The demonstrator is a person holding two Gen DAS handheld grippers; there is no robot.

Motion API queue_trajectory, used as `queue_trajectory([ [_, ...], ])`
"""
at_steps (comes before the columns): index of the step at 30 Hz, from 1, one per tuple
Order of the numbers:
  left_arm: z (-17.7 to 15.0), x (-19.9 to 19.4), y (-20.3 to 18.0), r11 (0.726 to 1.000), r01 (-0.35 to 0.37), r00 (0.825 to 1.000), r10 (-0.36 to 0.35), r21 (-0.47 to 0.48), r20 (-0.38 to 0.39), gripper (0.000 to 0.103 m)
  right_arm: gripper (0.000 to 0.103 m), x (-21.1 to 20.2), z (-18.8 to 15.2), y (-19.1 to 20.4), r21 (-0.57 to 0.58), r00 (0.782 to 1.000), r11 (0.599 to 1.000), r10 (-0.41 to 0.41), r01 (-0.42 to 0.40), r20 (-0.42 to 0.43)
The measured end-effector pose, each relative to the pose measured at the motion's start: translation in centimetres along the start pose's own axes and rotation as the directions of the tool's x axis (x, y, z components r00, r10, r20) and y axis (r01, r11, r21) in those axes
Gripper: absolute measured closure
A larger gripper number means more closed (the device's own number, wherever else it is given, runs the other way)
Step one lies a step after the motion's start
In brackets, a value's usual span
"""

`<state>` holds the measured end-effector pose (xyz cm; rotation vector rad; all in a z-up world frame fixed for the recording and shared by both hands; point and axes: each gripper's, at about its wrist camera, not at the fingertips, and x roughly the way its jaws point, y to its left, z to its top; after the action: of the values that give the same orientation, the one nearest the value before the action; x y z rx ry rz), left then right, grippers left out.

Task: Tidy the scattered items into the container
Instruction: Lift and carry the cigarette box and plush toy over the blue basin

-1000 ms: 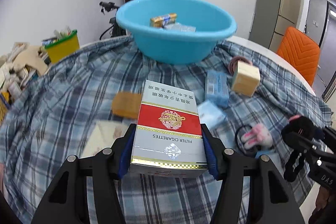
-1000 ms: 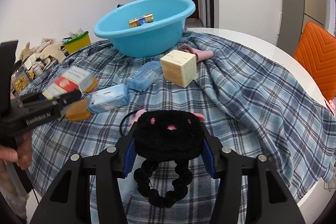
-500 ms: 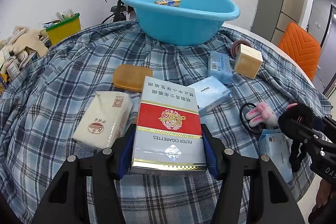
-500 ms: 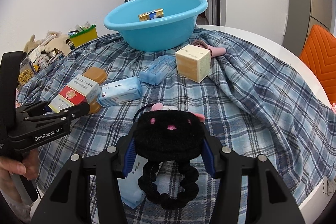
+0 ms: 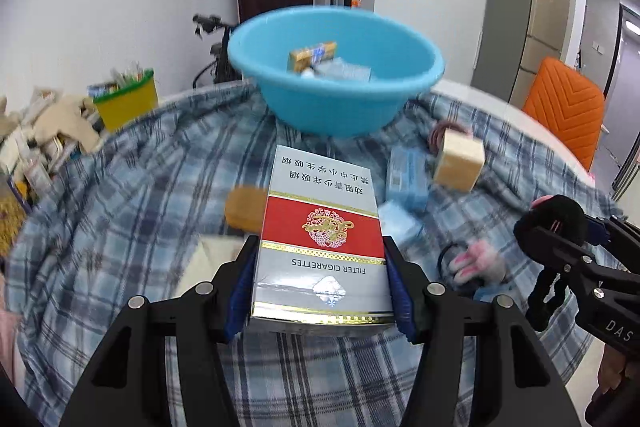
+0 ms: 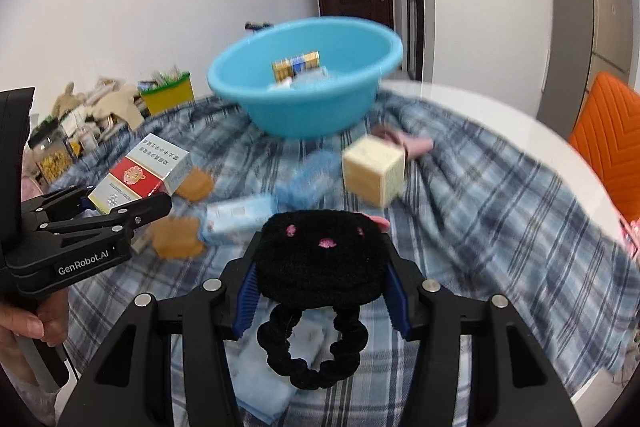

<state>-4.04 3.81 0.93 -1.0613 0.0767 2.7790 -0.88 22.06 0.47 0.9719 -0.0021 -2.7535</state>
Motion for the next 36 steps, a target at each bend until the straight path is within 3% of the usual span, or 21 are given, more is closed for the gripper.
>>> queue_trajectory([
  [10,5.3,-4.2,-1.2,0.999,0.017,0.988,-0.024,0.044,0.156,0.043,0.052,-4.0,5.7,0.9,-0.025,0.982,0.999,-0.021,0.026,0.187],
  [17,8.4,-7.1,-1.5,0.998,0.019,0.971,-0.031,0.054,0.236,0.043,0.052,-6.1,8.4,0.6,-0.005,0.963,1.0,-0.028,0.031,0.268],
  [36,9.1,-11.0,-1.5,0.997,0.05,0.955,-0.066,0.064,0.289,0.043,0.052,-8.2,8.4,1.5,-0.037,0.951,0.999,-0.005,0.017,0.308],
])
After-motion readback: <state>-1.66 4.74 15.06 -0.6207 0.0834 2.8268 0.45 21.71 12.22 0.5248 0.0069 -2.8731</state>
